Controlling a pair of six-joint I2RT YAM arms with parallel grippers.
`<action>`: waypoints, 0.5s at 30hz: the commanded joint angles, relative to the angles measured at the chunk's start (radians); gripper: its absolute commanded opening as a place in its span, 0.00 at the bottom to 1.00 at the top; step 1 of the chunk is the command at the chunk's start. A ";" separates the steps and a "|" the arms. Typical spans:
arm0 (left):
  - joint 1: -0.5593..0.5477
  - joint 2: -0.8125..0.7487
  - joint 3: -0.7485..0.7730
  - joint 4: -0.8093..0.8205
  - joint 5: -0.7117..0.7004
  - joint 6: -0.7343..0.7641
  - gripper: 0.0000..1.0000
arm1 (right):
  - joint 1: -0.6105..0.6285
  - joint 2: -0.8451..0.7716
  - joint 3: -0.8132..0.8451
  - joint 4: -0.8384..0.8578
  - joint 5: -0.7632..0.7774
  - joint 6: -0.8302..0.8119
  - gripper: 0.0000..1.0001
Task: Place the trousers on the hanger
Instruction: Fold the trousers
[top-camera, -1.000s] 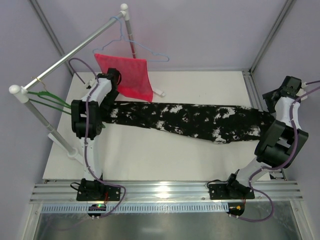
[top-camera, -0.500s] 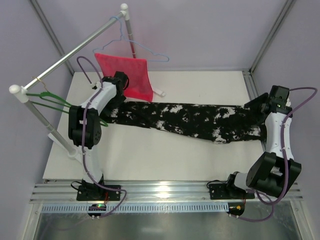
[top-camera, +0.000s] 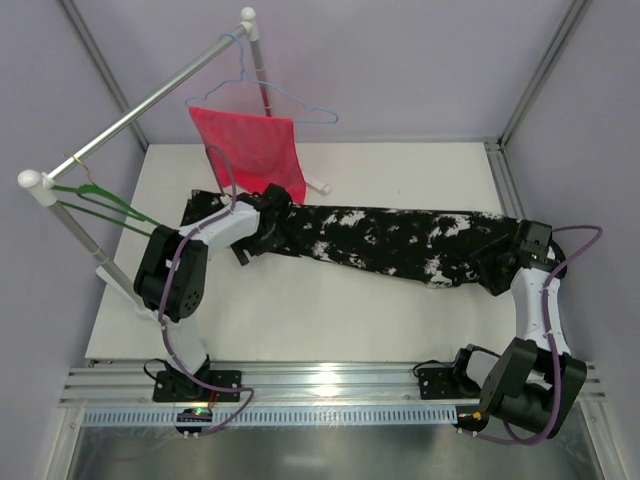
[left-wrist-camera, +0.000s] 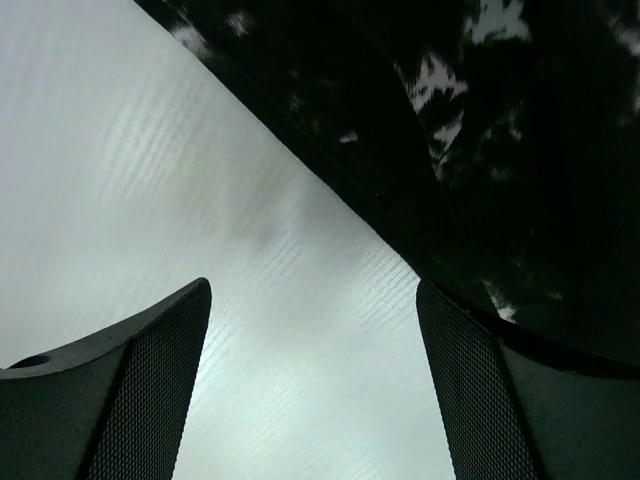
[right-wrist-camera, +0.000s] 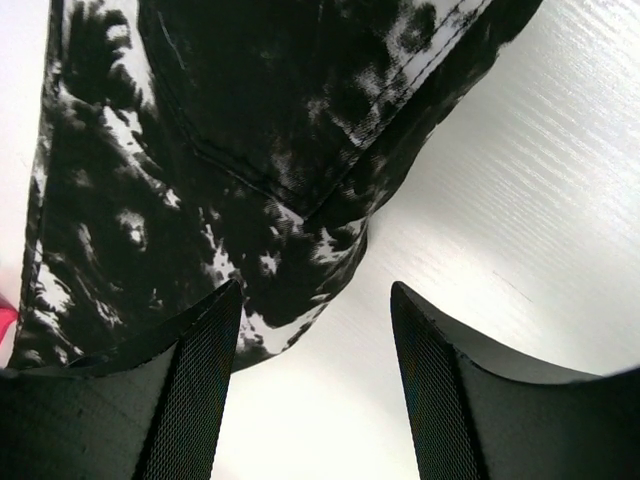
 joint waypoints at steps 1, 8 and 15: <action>0.005 -0.057 -0.065 0.138 0.083 0.024 0.83 | 0.011 0.022 -0.044 0.125 -0.006 0.014 0.64; 0.005 -0.060 -0.093 0.163 0.059 0.010 0.82 | 0.081 0.175 -0.056 0.216 0.014 0.032 0.65; -0.001 -0.096 -0.076 0.158 0.042 -0.018 0.81 | 0.149 0.236 -0.079 0.260 0.091 0.020 0.65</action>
